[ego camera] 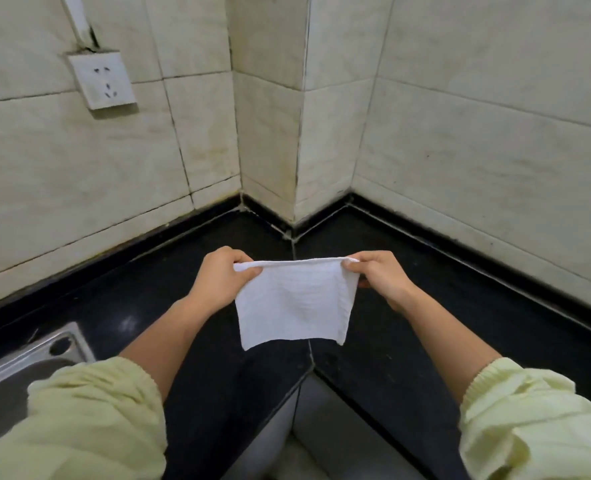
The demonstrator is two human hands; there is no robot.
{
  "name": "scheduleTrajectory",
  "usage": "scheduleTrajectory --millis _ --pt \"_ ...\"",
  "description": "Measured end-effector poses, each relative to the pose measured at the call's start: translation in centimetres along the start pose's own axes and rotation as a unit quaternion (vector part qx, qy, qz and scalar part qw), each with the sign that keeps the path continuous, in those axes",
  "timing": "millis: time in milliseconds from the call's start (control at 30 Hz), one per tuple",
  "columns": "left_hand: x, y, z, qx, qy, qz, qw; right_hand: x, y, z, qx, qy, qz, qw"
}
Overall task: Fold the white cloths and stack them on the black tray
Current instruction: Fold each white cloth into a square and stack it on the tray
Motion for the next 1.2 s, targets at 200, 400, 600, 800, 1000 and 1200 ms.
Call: scheduleTrajectory --millis 200,400,600,800,1000,1200 --pt "1.7 3.0 6.1 -0.008 0.015 -0.039 0.999 2.4 -2.5 4.9 0.064 0.006 -0.028 0.998" --pt "1.3 3.7 12.1 -0.040 -0.021 -0.167 0.985 1.8 -3.7 9.1 0.104 0.037 0.033 0.993" --pt "-0.1 5.2 13.1 -0.122 -0.056 -0.279 0.951 3.0 -4.4 10.4 0.087 0.093 0.063 0.990" --pt "-3.8 6.8 11.5 -0.287 -0.175 -0.294 0.895 6.9 -4.9 8.9 -0.010 0.195 0.087 0.977" --pt "-7.7 9.7 8.0 -0.362 -0.253 -0.279 0.853 11.9 -4.2 6.4 -0.132 0.274 0.047 0.951" --pt "-10.2 12.2 5.8 -0.373 -0.330 -0.236 0.835 15.0 -2.7 5.6 -0.160 0.312 -0.008 0.936"
Point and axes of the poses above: each hand's wrist, its own z-axis towards the middle knuckle, its own y-axis out of the palm, x = y × z, the point moved 2 cm from there along z, towards the middle knuckle, and after that the axes turned 6 degrees about -y, right-handed, at the moved point
